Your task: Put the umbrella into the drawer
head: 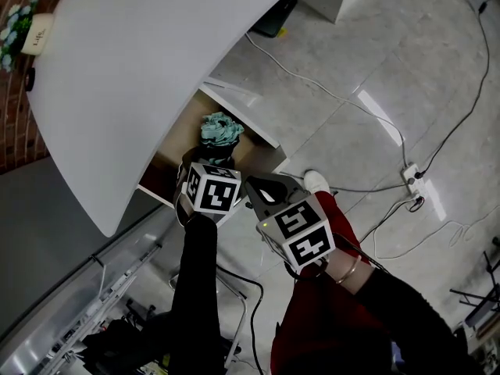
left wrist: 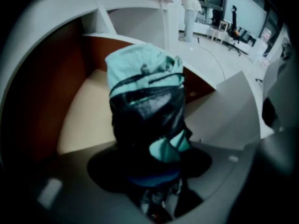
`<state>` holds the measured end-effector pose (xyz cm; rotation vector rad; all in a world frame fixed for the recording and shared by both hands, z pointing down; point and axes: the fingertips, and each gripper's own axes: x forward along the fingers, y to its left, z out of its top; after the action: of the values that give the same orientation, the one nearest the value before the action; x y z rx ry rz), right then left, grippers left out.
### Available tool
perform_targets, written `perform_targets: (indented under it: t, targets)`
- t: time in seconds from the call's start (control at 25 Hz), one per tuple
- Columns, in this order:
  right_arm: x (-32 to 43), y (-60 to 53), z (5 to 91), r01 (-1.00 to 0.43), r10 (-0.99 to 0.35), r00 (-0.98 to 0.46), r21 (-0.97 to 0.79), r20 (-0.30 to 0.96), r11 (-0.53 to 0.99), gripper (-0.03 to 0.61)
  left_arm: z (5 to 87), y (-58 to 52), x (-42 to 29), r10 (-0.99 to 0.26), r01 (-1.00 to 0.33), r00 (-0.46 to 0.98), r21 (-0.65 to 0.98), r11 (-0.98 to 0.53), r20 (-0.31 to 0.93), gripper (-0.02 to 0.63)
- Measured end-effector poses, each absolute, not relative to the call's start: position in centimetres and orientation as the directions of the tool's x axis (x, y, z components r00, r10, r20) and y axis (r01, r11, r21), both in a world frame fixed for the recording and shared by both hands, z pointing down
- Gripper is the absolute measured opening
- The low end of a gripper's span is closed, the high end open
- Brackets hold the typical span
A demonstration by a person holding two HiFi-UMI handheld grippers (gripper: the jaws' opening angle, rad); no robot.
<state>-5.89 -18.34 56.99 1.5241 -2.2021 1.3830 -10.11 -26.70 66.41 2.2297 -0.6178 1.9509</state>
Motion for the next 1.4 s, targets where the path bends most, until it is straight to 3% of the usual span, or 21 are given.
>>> perform_targets:
  t: [0.76,1.0,1.4]
  targets:
    - [-6.7,-18.4,57.7,-0.79,-0.654,-0.489,-0.61,0.577,0.053,0.002,68.5,-28.1,-9.5,-0.233,-0.427,0.129,-0.158,-0.89,0.964,0.31]
    - [-6.7,-18.6,57.6,-0.792,-0.652,-0.487,-0.608,0.581,0.05,0.002,67.2,-28.5,-9.3,-0.261,-0.476,0.181,-0.148,-0.867,0.948,0.355]
    - [-6.7,-18.7,57.0,-0.803,-0.662,-0.467,-0.594,0.587,0.04,0.002,63.1,-28.3,-9.0,-0.316,-0.571,0.283,-0.105,-0.814,0.906,0.353]
